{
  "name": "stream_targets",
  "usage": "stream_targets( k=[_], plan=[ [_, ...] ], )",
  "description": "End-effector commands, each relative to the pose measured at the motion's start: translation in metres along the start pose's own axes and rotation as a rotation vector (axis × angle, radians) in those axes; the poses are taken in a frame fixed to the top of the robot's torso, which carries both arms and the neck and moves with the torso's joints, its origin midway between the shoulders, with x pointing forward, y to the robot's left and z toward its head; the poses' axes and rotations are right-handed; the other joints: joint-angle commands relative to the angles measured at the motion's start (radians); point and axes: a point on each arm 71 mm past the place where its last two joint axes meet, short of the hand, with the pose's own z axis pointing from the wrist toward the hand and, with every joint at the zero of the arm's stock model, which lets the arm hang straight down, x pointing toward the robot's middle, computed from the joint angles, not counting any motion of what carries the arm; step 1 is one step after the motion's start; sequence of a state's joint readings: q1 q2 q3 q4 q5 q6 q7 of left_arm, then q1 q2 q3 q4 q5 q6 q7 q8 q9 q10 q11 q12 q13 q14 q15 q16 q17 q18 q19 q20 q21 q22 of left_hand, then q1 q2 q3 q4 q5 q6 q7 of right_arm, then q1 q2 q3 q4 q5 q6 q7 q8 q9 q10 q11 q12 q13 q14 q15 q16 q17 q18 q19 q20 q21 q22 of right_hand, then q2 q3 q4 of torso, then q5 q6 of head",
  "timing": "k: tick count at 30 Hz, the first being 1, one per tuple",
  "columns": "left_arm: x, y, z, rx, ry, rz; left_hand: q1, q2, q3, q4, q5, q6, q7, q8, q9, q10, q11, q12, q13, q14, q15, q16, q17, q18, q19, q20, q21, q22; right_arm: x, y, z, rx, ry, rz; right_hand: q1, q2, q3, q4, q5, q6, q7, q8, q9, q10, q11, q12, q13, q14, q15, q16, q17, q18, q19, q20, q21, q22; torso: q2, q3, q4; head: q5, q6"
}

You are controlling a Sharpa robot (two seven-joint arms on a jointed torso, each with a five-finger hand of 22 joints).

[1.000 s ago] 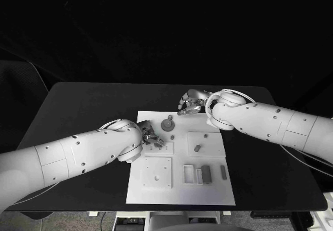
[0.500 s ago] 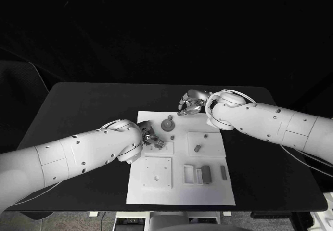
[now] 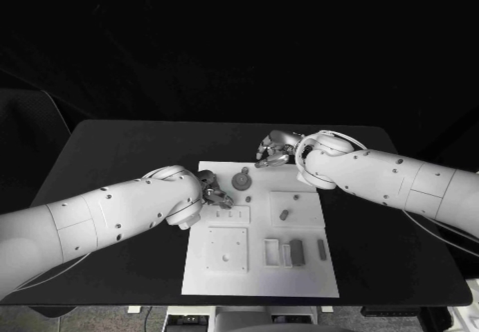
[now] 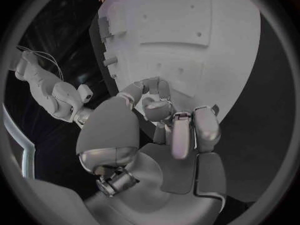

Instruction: Assemble the parts on the task board

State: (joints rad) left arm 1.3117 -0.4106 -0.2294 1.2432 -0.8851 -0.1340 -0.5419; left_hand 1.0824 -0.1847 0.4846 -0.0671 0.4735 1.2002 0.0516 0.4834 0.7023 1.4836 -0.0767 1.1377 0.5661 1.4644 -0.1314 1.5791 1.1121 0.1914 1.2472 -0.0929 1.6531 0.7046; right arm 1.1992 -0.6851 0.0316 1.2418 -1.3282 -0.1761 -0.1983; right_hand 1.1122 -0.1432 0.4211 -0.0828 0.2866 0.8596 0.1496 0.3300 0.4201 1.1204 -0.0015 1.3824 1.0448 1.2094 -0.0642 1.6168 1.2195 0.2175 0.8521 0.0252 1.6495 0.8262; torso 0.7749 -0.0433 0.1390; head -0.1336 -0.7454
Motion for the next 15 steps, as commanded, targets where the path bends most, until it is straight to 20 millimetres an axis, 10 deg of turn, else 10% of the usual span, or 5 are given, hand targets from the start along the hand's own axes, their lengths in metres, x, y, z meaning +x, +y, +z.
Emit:
stream_targets(
  k=[1, 15],
  plan=[
    [0.001, -0.005, 0.0, -0.011, 0.092, 0.02, 0.1, 0.086, 0.075, -0.068, 0.008, 0.142, 0.003, 0.005, 0.002, 0.037, -0.015, 0.007, 0.0, 0.092, -0.003, 0.002, 0.001, 0.07, -0.005, -0.001, 0.123, 0.002, 0.002, 0.001, 0.001, -0.004, 0.014, -0.006, -0.01, 0.002, 0.004, 0.001, 0.004, 0.008, 0.014, 0.001, -0.001, 0.003, 0.0, 0.005, -0.001, -0.001, -0.007, 0.006, 0.001, 0.021, -0.003, 0.0, 0.003, -0.001, 0.0, 0.0007, -0.0003, 0.001, 0.004],
    [0.002, -0.027, 0.005, -0.032, 0.204, 0.111, 0.099, 0.079, 0.077, -0.066, 0.077, 0.153, -0.002, 0.016, 0.016, 0.046, -0.016, 0.013, 0.001, 0.095, -0.001, 0.011, 0.006, 0.07, -0.006, 0.003, 0.13, 0.007, 0.003, 0.003, 0.002, -0.006, 0.02, -0.007, -0.011, 0.002, 0.004, 0.001, 0.004, 0.008, 0.014, 0.001, -0.001, 0.003, 0.0, 0.005, -0.001, -0.002, -0.007, 0.005, -0.001, 0.021, -0.003, 0.0, 0.003, -0.001, 0.001, 0.0003, -0.0003, -0.002, 0.008]
  ],
)
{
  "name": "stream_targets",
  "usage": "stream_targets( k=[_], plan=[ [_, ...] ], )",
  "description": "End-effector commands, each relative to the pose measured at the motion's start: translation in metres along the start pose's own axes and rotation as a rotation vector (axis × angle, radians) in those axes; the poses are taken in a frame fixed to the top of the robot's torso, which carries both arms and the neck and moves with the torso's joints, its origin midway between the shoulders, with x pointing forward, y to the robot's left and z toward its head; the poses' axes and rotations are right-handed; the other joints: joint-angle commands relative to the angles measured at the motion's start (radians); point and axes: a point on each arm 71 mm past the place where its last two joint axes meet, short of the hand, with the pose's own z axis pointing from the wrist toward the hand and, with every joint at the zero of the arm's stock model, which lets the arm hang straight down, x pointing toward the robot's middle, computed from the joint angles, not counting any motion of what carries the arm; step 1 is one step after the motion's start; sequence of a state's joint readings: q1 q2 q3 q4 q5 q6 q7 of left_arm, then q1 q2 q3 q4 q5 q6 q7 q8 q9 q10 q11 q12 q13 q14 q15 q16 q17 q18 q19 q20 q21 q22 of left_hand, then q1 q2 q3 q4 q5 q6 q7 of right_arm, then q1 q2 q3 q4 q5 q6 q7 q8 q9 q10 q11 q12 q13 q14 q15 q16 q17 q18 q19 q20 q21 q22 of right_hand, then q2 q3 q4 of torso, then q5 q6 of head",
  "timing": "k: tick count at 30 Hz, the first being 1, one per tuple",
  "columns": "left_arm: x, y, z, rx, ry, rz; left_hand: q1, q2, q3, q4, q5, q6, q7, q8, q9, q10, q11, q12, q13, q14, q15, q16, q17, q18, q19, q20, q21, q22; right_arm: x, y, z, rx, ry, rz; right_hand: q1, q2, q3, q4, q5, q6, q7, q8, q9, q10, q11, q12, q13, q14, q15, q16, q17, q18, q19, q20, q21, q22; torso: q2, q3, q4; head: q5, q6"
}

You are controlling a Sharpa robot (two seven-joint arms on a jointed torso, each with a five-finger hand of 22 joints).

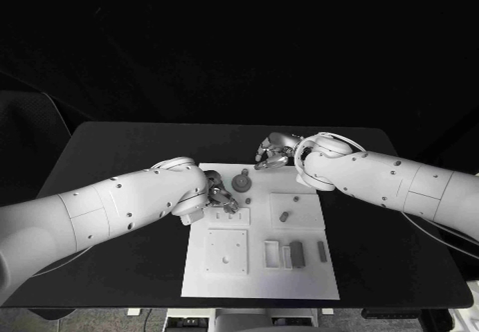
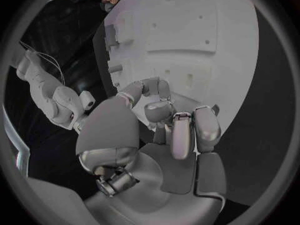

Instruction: Assemble the parts on the task board

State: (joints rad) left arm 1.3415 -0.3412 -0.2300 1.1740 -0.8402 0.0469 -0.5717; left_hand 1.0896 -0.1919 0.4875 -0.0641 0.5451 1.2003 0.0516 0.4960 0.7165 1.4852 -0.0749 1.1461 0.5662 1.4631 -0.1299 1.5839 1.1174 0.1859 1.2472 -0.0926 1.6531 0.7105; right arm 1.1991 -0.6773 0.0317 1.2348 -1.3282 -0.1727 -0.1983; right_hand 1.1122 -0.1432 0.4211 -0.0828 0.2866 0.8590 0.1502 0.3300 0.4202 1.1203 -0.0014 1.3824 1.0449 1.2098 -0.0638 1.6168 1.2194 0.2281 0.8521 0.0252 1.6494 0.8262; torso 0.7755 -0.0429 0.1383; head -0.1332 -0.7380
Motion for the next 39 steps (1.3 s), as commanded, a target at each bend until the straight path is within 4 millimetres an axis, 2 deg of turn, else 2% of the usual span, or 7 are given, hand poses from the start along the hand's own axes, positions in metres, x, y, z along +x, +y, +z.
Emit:
stream_targets(
  k=[1, 4, 11, 28, 39],
  plan=[
    [0.003, -0.009, 0.0, -0.012, 0.073, 0.05, 0.091, 0.086, 0.075, -0.069, 0.014, 0.155, -0.002, 0.005, 0.003, 0.045, -0.018, 0.005, 0.001, 0.097, -0.003, 0.007, 0.001, 0.076, -0.006, 0.003, 0.13, 0.002, 0.002, 0.001, 0.0, -0.006, 0.016, -0.006, -0.011, 0.002, 0.004, 0.001, 0.004, 0.008, 0.014, 0.001, -0.001, 0.004, 0.0, 0.005, -0.001, -0.003, -0.008, 0.005, -0.001, 0.01, -0.003, 0.0, 0.003, -0.001, 0.0, -0.0006, 0.0003, -0.003, 0.001],
    [0.003, -0.013, 0.0, -0.014, 0.078, 0.061, 0.088, 0.085, 0.075, -0.069, 0.036, 0.158, -0.004, 0.009, 0.008, 0.047, -0.018, 0.007, 0.002, 0.098, -0.002, 0.01, 0.003, 0.076, -0.007, 0.004, 0.132, 0.004, 0.002, 0.002, 0.0, -0.006, 0.017, -0.006, -0.011, 0.002, 0.004, 0.001, 0.004, 0.008, 0.014, 0.001, -0.001, 0.004, 0.0, 0.005, -0.001, -0.004, -0.008, 0.005, -0.002, 0.01, -0.003, 0.0, 0.003, -0.001, 0.0, 0.0004, -0.0005, -0.002, 0.002],
    [0.006, -0.022, -0.001, -0.011, 0.074, 0.078, 0.085, 0.087, 0.075, -0.068, 0.049, 0.158, -0.005, 0.012, 0.011, 0.049, -0.019, 0.008, 0.002, 0.098, -0.002, 0.012, 0.004, 0.076, -0.006, 0.004, 0.133, 0.005, 0.002, 0.003, 0.001, -0.008, 0.017, -0.006, -0.011, 0.002, 0.004, 0.001, 0.004, 0.008, 0.014, 0.001, -0.001, 0.004, 0.0, 0.005, -0.001, -0.002, -0.008, 0.006, -0.001, 0.01, -0.003, 0.0, 0.003, -0.001, 0.0, 0.0003, 0.0008, -0.005, 0.0],
    [0.0, -0.02, -0.002, -0.028, -0.001, 0.2, 0.083, 0.09, 0.076, -0.066, 0.057, 0.158, -0.004, 0.015, 0.013, 0.05, -0.019, 0.008, 0.002, 0.099, -0.002, 0.013, 0.004, 0.076, -0.005, 0.005, 0.134, 0.006, 0.003, 0.003, 0.001, -0.009, 0.018, -0.006, -0.011, 0.002, 0.005, 0.001, 0.004, 0.008, 0.014, 0.001, -0.001, 0.004, 0.0, 0.005, -0.001, -0.002, -0.008, 0.006, -0.001, 0.01, -0.003, 0.0, 0.003, -0.001, 0.0, -0.002, 0.0019, -0.006, -0.01],
    [-0.004, -0.018, 0.0, -0.046, -0.027, 0.239, 0.079, 0.092, 0.076, -0.065, 0.068, 0.159, -0.005, 0.021, 0.016, 0.053, -0.02, 0.01, 0.002, 0.101, -0.003, 0.015, 0.005, 0.076, -0.004, 0.005, 0.135, 0.007, 0.003, 0.004, 0.001, -0.012, 0.017, -0.006, -0.011, 0.002, 0.005, 0.001, 0.004, 0.008, 0.014, 0.001, -0.001, 0.004, 0.0, 0.005, -0.002, -0.003, -0.008, 0.006, -0.001, 0.01, -0.003, 0.0, 0.003, -0.001, 0.0, -0.0015, 0.0012, -0.006, -0.02]
  ],
)
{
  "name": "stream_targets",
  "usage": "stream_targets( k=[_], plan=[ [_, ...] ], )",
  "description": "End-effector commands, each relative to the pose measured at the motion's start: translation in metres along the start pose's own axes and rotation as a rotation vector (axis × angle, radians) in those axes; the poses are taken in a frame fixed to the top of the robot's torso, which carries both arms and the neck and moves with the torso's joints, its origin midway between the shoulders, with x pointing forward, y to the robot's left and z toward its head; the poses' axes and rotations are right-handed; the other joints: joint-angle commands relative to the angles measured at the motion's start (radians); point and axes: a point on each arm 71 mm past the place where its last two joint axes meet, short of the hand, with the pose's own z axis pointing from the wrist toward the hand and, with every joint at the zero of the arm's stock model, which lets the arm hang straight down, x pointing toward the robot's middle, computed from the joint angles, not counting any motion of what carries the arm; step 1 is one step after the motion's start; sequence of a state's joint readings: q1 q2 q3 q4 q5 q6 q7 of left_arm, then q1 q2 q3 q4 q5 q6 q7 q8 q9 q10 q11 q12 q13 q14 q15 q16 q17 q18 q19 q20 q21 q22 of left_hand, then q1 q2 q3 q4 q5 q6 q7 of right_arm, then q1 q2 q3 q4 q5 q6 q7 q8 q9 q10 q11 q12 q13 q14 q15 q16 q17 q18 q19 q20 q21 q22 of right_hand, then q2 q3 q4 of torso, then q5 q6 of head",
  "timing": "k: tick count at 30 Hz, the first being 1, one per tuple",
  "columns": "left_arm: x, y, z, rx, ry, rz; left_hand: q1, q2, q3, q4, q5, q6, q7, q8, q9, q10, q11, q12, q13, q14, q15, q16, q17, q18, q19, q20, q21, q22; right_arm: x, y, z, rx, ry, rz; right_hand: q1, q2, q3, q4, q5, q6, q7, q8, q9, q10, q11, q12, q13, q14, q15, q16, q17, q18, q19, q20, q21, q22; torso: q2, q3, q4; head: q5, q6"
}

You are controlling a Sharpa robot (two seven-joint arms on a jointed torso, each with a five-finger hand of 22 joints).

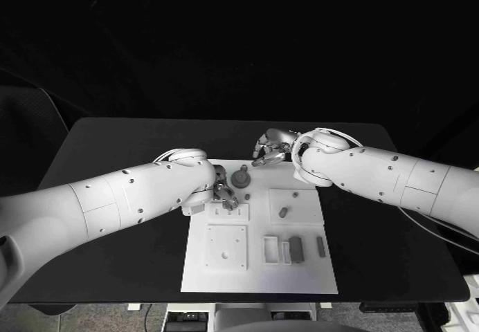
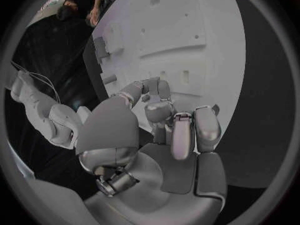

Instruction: Assemble the parts on the task board

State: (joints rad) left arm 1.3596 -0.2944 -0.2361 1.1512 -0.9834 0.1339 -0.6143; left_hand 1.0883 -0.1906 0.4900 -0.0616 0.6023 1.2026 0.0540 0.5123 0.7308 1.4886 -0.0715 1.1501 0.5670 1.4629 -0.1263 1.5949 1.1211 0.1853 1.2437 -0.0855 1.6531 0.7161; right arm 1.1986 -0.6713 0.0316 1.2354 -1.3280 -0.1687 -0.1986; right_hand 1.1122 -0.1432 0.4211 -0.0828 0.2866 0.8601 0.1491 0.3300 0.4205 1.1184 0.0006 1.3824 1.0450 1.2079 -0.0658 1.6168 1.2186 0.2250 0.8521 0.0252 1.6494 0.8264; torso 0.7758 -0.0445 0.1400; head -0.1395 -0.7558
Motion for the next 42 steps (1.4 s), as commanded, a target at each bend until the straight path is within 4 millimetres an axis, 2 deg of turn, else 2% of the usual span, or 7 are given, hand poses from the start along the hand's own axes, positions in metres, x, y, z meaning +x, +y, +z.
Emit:
stream_targets(
  k=[1, 9, 28, 37, 42],
  plan=[
    [-0.001, 0.0, 0.0, -0.012, -0.006, 0.048, 0.08, 0.091, 0.074, -0.067, 0.012, 0.157, -0.008, 0.005, 0.002, 0.049, -0.024, 0.006, 0.001, 0.101, -0.007, 0.005, 0.002, 0.077, 0.0, -0.002, 0.135, 0.001, 0.001, 0.001, 0.0, -0.006, 0.012, -0.006, -0.011, 0.002, 0.005, 0.001, 0.004, 0.007, 0.015, 0.001, -0.002, 0.006, -0.002, 0.005, -0.002, 0.0, -0.006, 0.006, 0.0, 0.013, -0.003, 0.0, 0.003, -0.002, 0.0, 0.0001, -0.0008, 0.0, -0.003],
    [-0.002, 0.005, 0.002, -0.026, 0.026, 0.051, 0.079, 0.091, 0.074, -0.067, 0.014, 0.157, -0.008, 0.007, 0.003, 0.05, -0.024, 0.006, 0.001, 0.102, -0.007, 0.005, 0.002, 0.077, 0.001, -0.002, 0.135, 0.002, 0.001, 0.001, 0.0, -0.007, 0.013, -0.007, -0.011, 0.002, 0.005, 0.001, 0.004, 0.007, 0.015, 0.001, -0.002, 0.006, -0.002, 0.005, -0.002, 0.0, -0.006, 0.006, 0.0, 0.013, -0.003, 0.0, 0.003, -0.002, 0.001, 0.0004, -0.0019, 0.002, -0.005],
    [0.004, -0.001, 0.005, -0.012, 0.077, 0.031, 0.077, 0.092, 0.074, -0.066, 0.017, 0.156, -0.008, 0.008, 0.004, 0.05, -0.024, 0.006, 0.0, 0.102, -0.007, 0.006, 0.002, 0.077, 0.001, -0.002, 0.136, 0.002, 0.002, 0.003, 0.0, -0.009, 0.019, -0.007, -0.011, 0.002, 0.006, 0.001, 0.004, 0.007, 0.015, 0.001, -0.002, 0.006, -0.003, 0.005, -0.002, 0.001, -0.006, 0.007, 0.001, 0.013, -0.003, -0.001, 0.004, -0.002, 0.0, 0.001, -0.0011, -0.005, -0.01],
    [0.01, -0.002, 0.006, -0.002, 0.097, 0.033, 0.076, 0.093, 0.074, -0.065, 0.017, 0.155, -0.007, 0.008, 0.004, 0.05, -0.024, 0.006, 0.0, 0.102, -0.007, 0.006, 0.002, 0.077, 0.001, -0.002, 0.136, 0.002, 0.002, 0.003, 0.0, -0.009, 0.019, -0.007, -0.011, 0.002, 0.006, 0.001, 0.004, 0.007, 0.015, 0.001, -0.002, 0.006, -0.003, 0.005, -0.002, 0.002, -0.006, 0.007, 0.002, 0.014, -0.003, -0.001, 0.004, -0.002, 0.0, 0.0001, -0.0019, -0.007, -0.011],
    [0.01, -0.003, 0.006, 0.001, 0.093, 0.03, 0.076, 0.093, 0.074, -0.065, 0.018, 0.155, -0.007, 0.009, 0.005, 0.049, -0.024, 0.006, 0.0, 0.102, -0.007, 0.006, 0.002, 0.077, 0.001, -0.002, 0.136, 0.002, 0.002, 0.003, 0.001, -0.01, 0.019, -0.007, -0.012, 0.002, 0.006, 0.0, 0.004, 0.007, 0.015, 0.001, -0.002, 0.006, -0.003, 0.005, -0.002, 0.002, -0.006, 0.007, 0.001, 0.014, -0.003, -0.001, 0.004, -0.002, 0.0, 0.0008, -0.0013, -0.008, -0.009]
  ],
)
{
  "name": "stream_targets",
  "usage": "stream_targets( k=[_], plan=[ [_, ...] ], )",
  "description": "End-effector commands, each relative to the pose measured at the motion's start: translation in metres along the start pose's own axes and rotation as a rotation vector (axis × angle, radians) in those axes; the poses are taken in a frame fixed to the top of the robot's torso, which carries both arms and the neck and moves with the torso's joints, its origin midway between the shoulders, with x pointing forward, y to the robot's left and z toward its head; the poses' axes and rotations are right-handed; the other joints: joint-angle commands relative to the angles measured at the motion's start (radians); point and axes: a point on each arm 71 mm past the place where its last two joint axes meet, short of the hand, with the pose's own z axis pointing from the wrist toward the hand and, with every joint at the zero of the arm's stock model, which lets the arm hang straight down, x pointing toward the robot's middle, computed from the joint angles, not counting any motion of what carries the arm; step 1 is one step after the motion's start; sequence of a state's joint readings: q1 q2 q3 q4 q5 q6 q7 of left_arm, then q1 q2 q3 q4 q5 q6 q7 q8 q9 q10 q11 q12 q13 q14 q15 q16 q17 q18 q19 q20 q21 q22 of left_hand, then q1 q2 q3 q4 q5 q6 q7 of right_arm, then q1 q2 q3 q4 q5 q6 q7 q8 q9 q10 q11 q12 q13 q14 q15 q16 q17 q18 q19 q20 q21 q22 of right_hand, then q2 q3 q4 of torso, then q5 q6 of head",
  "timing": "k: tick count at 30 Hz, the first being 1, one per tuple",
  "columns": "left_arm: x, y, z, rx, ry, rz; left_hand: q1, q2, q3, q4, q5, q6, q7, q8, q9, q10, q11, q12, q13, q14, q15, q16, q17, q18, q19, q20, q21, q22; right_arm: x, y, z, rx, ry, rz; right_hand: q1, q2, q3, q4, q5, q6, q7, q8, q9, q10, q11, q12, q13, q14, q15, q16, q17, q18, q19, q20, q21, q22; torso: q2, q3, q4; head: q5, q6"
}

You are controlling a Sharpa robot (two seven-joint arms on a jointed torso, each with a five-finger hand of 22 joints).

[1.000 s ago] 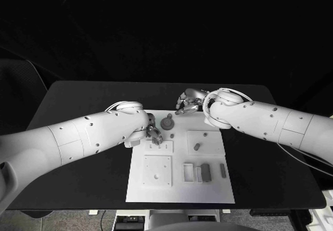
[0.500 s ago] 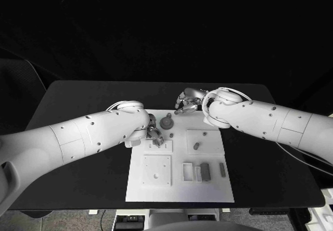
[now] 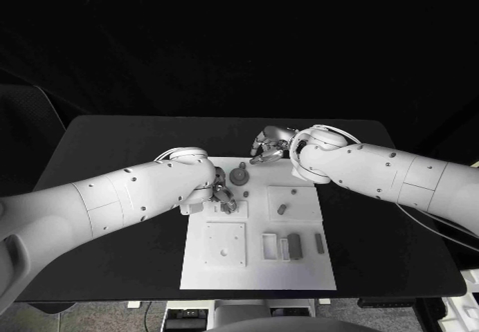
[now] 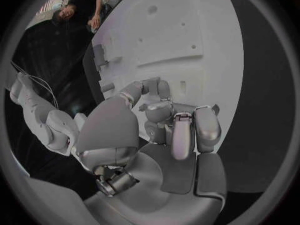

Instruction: Assemble the parts on the task board

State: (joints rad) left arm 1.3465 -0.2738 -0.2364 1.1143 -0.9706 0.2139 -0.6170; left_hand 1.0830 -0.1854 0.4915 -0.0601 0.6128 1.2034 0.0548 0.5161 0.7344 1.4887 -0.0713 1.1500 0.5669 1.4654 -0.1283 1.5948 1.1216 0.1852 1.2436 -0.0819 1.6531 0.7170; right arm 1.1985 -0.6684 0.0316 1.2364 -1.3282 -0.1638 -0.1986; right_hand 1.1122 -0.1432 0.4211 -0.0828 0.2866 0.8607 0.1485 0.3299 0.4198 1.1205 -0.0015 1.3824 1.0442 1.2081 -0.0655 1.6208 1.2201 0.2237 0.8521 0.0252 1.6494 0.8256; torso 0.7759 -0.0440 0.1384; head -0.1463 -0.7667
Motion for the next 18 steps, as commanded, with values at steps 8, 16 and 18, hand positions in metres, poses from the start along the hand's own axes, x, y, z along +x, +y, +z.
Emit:
stream_targets(
  k=[8, 16, 18],
  plan=[
    [-0.0008, -0.001, 0.0005, 0.014, -0.014, -0.004, 0.08, 0.089, 0.072, -0.066, 0.008, 0.153, -0.008, 0.005, 0.001, 0.049, -0.024, 0.006, 0.0, 0.099, -0.005, 0.006, 0.002, 0.077, 0.001, -0.005, 0.135, 0.001, 0.0013, 0.001, 0.0, -0.006, 0.013, -0.007, -0.012, 0.002, 0.006, 0.0, 0.004, 0.006, 0.015, 0.001, -0.001, 0.004, 0.0, 0.005, -0.001, 0.001, -0.006, 0.003, 0.0, 0.015, -0.003, -0.001, 0.004, -0.001, 0.0, 0.0, 0.0001, -0.002, 0.004],
    [-0.0021, -0.0015, 0.0005, 0.019, -0.031, 0.002, 0.079, 0.089, 0.072, -0.066, 0.008, 0.152, -0.008, 0.006, 0.002, 0.049, -0.024, 0.006, 0.0, 0.099, -0.005, 0.006, 0.002, 0.077, 0.001, -0.005, 0.135, 0.001, 0.0014, 0.0012, 0.0, -0.006, 0.014, -0.007, -0.012, 0.002, 0.006, 0.0, 0.004, 0.006, 0.015, 0.001, -0.001, 0.004, -0.001, 0.005, -0.001, 0.002, -0.006, 0.003, 0.0, 0.015, -0.003, -0.001, 0.004, -0.001, 0.0, -0.0003, 0.0002, -0.002, 0.004],
    [-0.0025, -0.0013, 0.0005, 0.019, -0.036, 0.0, 0.079, 0.089, 0.072, -0.066, 0.009, 0.152, -0.008, 0.006, 0.002, 0.049, -0.024, 0.006, 0.0, 0.099, -0.005, 0.006, 0.002, 0.077, 0.001, -0.005, 0.135, 0.001, 0.0014, 0.001, 0.0, -0.005, 0.014, -0.007, -0.012, 0.002, 0.006, 0.0, 0.004, 0.006, 0.015, 0.001, -0.001, 0.004, -0.001, 0.005, -0.001, 0.002, -0.006, 0.003, 0.0, 0.015, -0.003, -0.001, 0.004, -0.001, 0.0, 0.0001, 0.0005, -0.002, 0.004]
  ],
)
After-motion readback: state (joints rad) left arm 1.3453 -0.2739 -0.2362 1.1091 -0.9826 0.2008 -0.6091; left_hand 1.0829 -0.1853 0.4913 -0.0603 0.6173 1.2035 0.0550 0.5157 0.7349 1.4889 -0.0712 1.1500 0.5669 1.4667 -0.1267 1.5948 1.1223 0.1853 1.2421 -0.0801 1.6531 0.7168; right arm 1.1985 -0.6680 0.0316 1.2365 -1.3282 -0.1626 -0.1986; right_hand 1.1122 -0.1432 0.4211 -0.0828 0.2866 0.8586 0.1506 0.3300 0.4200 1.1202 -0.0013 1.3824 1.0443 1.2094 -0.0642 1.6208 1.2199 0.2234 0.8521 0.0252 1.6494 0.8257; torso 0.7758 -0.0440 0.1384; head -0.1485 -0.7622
